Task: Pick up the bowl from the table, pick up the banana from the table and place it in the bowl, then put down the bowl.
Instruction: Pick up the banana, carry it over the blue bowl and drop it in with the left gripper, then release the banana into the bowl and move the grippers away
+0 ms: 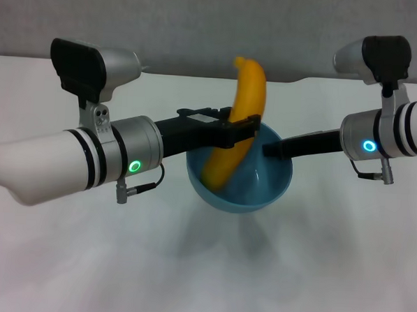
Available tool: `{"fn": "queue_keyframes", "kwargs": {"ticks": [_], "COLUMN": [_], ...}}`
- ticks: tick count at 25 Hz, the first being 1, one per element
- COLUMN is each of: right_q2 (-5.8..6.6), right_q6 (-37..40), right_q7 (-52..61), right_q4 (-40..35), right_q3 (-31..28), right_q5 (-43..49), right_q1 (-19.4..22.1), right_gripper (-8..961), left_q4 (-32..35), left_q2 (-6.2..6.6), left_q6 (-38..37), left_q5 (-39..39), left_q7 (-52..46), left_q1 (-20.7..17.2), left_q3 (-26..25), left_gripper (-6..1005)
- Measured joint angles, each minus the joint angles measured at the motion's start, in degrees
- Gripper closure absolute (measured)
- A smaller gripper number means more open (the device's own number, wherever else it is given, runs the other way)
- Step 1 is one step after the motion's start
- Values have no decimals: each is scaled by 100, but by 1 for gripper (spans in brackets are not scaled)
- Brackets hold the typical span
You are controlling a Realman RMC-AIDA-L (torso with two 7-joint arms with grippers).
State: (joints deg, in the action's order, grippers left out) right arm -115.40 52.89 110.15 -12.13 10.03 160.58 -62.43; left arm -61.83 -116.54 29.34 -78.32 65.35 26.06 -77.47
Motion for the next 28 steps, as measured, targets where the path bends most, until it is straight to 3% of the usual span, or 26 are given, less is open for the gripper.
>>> {"fn": "queue_keyframes", "kwargs": {"ticks": [3, 9, 12, 18, 23, 28], "right_q2": [0, 0, 4, 8, 16, 18], "right_q6": [1, 3, 12, 26, 28, 28], "right_q7": [15, 41, 92, 243, 330, 401], "right_q4": [0, -13, -47, -146, -150, -164], "right_q3": [-1, -1, 26, 149, 210, 357], "right_q5": [3, 20, 32, 35, 37, 37], "right_q1": [-7, -3, 23, 64, 78, 64], "right_gripper": [863, 860, 859, 856, 854, 852], "left_q4": [5, 153, 118, 81, 131, 96], "left_q2": [0, 0, 2, 7, -1, -36], "left_q6": [-1, -10, -41, -185, -309, -1351], "left_q5": [47, 472, 512, 516, 520, 529], "left_q7": [30, 279, 477, 1170, 2710, 5122], "left_q1": [5, 5, 4, -29, -92, -286], "left_q3": [10, 13, -32, -766, -1362, -954], "left_gripper": [463, 248, 191, 98, 103, 108]}}
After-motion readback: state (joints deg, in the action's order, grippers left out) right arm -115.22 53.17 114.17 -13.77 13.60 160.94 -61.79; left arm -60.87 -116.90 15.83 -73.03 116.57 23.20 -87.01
